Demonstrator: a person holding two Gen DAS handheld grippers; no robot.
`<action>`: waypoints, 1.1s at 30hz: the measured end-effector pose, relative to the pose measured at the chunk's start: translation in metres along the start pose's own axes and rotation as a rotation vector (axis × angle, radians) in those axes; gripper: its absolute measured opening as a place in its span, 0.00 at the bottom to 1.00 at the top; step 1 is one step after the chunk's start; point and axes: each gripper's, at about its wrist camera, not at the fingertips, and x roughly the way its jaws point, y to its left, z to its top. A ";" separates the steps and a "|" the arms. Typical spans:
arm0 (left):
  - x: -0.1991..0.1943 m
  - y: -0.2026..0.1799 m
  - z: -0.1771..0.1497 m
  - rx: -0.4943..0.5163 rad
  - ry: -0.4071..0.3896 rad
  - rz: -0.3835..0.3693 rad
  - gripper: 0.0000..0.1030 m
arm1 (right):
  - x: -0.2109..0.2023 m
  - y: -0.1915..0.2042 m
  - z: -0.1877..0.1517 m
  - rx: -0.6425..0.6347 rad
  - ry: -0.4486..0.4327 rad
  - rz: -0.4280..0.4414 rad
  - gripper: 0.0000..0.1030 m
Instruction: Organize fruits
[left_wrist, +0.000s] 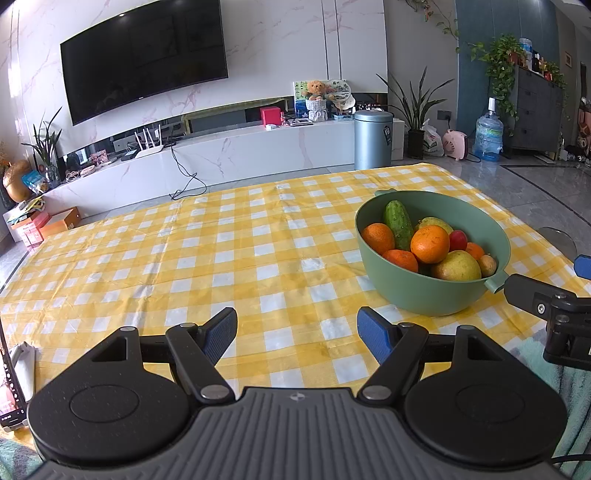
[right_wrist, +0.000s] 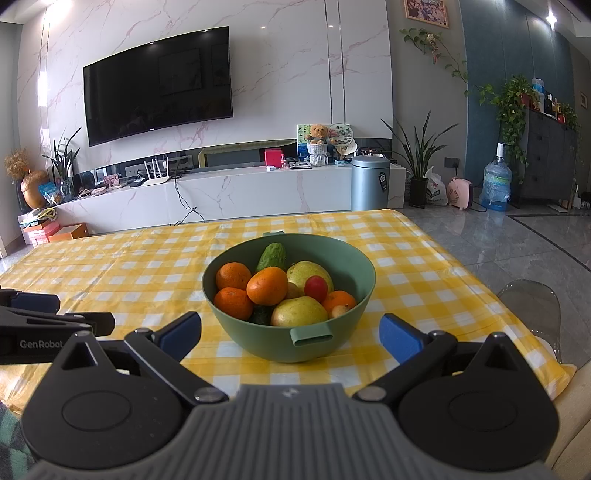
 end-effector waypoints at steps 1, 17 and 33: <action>0.000 0.000 0.000 0.000 0.000 0.000 0.84 | 0.000 0.000 0.000 0.000 0.000 0.000 0.96; 0.000 0.000 0.000 -0.001 -0.001 -0.001 0.84 | 0.000 0.000 0.000 0.000 0.000 0.000 0.96; -0.002 0.005 0.000 -0.011 0.012 0.000 0.84 | 0.001 0.000 -0.001 0.000 0.000 0.000 0.96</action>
